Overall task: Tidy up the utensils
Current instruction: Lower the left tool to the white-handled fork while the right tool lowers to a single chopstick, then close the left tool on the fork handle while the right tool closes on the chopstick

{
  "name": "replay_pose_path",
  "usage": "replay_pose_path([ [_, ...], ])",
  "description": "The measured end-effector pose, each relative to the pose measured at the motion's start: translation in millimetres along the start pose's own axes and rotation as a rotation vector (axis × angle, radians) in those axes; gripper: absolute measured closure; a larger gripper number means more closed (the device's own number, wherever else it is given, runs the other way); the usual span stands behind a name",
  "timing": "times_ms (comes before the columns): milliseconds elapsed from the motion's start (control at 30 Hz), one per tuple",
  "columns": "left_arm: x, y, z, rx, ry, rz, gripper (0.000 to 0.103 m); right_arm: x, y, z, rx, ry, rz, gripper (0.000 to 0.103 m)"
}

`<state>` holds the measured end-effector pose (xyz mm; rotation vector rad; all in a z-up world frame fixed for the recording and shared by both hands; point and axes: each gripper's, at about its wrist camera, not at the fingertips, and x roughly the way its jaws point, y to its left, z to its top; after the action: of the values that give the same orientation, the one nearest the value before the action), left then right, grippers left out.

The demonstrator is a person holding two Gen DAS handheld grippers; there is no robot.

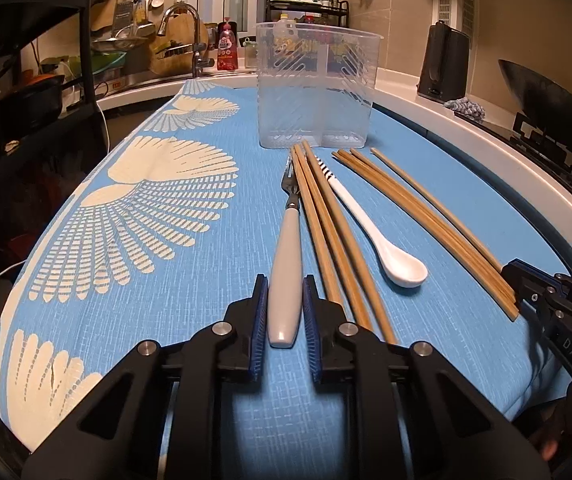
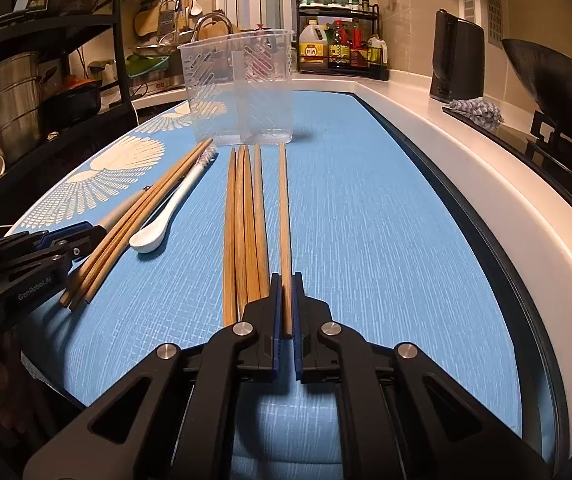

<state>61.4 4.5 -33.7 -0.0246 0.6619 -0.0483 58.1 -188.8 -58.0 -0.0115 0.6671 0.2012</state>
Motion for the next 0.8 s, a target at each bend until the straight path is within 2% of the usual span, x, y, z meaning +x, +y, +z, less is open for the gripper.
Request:
replay_pose_path([
  [167, -15.3, 9.7, -13.0, 0.013, -0.028, 0.028, 0.085, -3.2, -6.1, -1.4, 0.034, 0.012, -0.02, 0.098],
  [233, -22.1, 4.9, -17.3, 0.074, -0.05, 0.065, 0.085, -4.5, -7.1, -1.8, 0.041, 0.02, -0.029, 0.098],
  [300, -26.3, 0.4, -20.2, 0.109, -0.06, 0.056, 0.085, -4.7, -5.8, -1.4, 0.033, 0.024, -0.037, 0.098],
  [400, -24.8, 8.1, -21.7, 0.051, -0.051, -0.004, 0.085, -4.9, -6.3, -2.1, 0.051, 0.028, -0.038, 0.098],
  [533, -23.6, 13.4, -22.0, 0.01, -0.065, 0.005, 0.085, -5.2, -8.2, -2.2, 0.057, 0.027, -0.028, 0.097],
  [800, -23.8, 10.5, -31.0, 0.014, -0.127, 0.016, 0.085, -6.2, -6.9, -4.5, 0.046, 0.016, -0.028, 0.097],
])
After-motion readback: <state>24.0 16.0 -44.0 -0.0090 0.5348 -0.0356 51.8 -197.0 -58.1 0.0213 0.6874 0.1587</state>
